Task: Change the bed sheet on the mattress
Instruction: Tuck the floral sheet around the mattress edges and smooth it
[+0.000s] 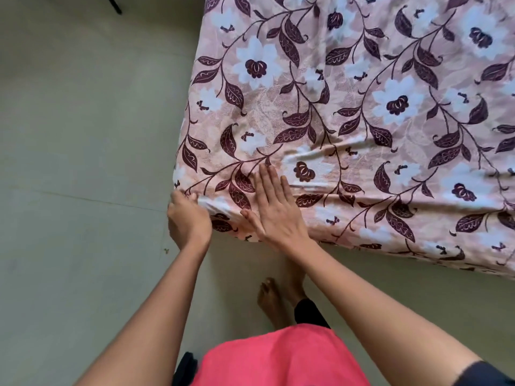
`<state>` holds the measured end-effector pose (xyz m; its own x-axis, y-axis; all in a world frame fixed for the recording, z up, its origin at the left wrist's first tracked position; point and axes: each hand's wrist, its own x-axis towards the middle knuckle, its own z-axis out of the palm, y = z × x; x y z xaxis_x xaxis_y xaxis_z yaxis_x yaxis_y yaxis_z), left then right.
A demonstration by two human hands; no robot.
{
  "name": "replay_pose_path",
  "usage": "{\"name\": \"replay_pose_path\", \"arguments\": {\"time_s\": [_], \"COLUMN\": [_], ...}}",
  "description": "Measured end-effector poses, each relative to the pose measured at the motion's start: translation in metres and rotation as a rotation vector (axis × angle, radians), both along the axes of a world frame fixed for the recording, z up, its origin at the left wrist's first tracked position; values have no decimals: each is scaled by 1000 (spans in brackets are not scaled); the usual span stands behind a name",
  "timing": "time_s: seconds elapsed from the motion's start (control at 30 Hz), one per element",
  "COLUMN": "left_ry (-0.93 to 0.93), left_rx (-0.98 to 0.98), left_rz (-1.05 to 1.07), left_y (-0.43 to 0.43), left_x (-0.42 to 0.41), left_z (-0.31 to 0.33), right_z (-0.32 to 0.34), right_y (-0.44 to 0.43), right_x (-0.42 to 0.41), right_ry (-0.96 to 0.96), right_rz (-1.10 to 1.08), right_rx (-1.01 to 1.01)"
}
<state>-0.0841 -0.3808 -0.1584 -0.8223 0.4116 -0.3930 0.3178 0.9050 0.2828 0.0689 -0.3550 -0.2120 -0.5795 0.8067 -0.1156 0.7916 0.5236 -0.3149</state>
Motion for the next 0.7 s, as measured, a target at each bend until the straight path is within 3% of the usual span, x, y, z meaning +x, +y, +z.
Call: {"name": "replay_pose_path", "arguments": {"time_s": [0.1, 0.23, 0.37, 0.43, 0.57, 0.63, 0.7], "left_ry": [81, 164, 139, 63, -391, -484, -457], "left_rx": [22, 49, 79, 60, 124, 165, 157], "left_rz": [-104, -165, 38, 129, -136, -119, -51], "left_y": [-11, -29, -26, -30, -43, -41, -32], "left_x": [-3, -5, 6, 21, 72, 88, 95], "left_z": [0, -7, -13, -16, -19, -21, -21], "right_z": [7, 8, 1, -7, -9, -3, 6], "right_y": [17, 52, 55, 41, 1, -4, 7], "right_x": [13, 55, 71, 59, 29, 22, 25], "right_ry": [28, -66, -121, -100, 21, 110, 198], "right_rz": [-3, -265, -354, -292, -55, -70, -213], "right_rx": [68, 97, 81, 119, 153, 132, 151]}}
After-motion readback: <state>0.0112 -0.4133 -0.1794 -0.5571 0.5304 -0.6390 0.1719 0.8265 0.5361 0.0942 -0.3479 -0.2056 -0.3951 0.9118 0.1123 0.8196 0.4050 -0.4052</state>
